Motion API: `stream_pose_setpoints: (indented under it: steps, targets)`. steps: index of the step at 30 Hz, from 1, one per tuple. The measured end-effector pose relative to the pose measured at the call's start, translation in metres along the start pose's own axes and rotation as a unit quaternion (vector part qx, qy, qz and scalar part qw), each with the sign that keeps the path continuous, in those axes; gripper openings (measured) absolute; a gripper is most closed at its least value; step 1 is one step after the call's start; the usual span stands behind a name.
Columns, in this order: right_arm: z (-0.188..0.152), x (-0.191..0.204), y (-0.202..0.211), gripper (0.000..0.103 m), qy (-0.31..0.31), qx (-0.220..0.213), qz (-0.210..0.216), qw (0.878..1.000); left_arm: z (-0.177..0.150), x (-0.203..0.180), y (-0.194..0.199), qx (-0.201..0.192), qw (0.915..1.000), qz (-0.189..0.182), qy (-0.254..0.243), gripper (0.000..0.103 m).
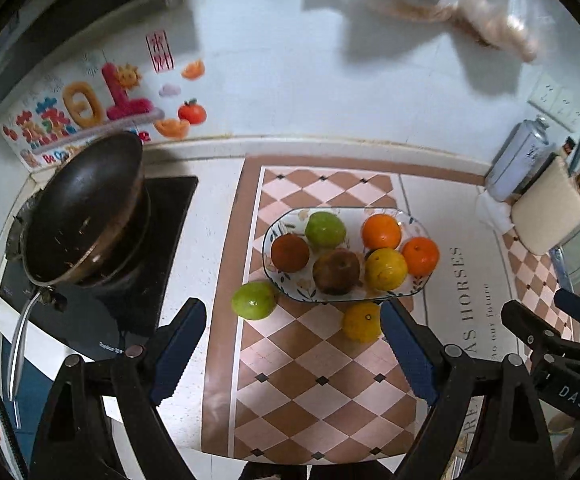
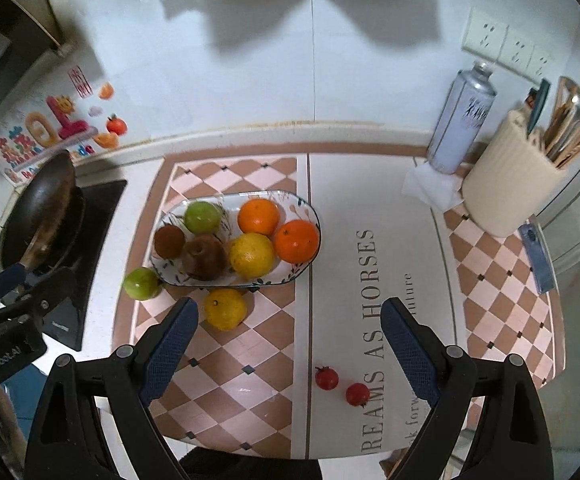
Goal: Organize fruits
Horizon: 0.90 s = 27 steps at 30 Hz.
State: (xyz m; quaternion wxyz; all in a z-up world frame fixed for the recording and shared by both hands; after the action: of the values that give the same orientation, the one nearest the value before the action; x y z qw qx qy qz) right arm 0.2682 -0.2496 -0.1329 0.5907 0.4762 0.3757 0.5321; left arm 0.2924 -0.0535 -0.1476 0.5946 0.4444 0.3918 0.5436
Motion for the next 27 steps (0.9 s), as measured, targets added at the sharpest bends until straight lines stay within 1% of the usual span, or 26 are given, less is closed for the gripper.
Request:
stream_pose_setpoints:
  steps: [5,9,15,20,25,27]
  targets:
    - [-0.012,0.0,0.026,0.095,0.0,-0.02,0.001,1.0,-0.011,-0.003,0.023,-0.018,0.9998,-0.009,-0.005,0.089]
    - [-0.018,0.0,0.043,0.095,0.0,-0.034,0.003,0.999,-0.019,-0.006,0.043,-0.036,0.9993,-0.007,-0.009,0.089]
    - [-0.022,-0.001,0.059,0.095,0.0,-0.049,0.012,0.999,-0.028,-0.009,0.055,-0.045,0.9989,-0.009,-0.01,0.089]
    - [-0.02,-0.004,0.059,0.095,-0.004,-0.05,0.023,0.998,-0.031,-0.013,0.055,-0.046,0.9989,-0.005,-0.01,0.089]
    - [-0.013,-0.008,0.05,0.095,-0.01,-0.046,0.036,0.998,-0.028,-0.014,0.052,-0.045,0.999,0.0,-0.004,0.089]
    - [-0.009,-0.009,0.039,0.099,-0.012,-0.036,0.043,0.998,-0.024,-0.014,0.047,-0.041,0.9992,0.0,0.0,0.089]
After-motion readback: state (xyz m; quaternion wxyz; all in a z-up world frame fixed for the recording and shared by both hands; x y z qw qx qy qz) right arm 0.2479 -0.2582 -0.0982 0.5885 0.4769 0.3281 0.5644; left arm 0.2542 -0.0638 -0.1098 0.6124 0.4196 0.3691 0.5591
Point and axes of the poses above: each gripper's, at about its wrist camera, not at the fingertips, and y roughly against the way its jaws point, x to its left, z to its top, the point moved 4 cm from there along -y, roughly the way its jaws point, and after that the axes turned 13 degrees about x, right-handed, at the moved point
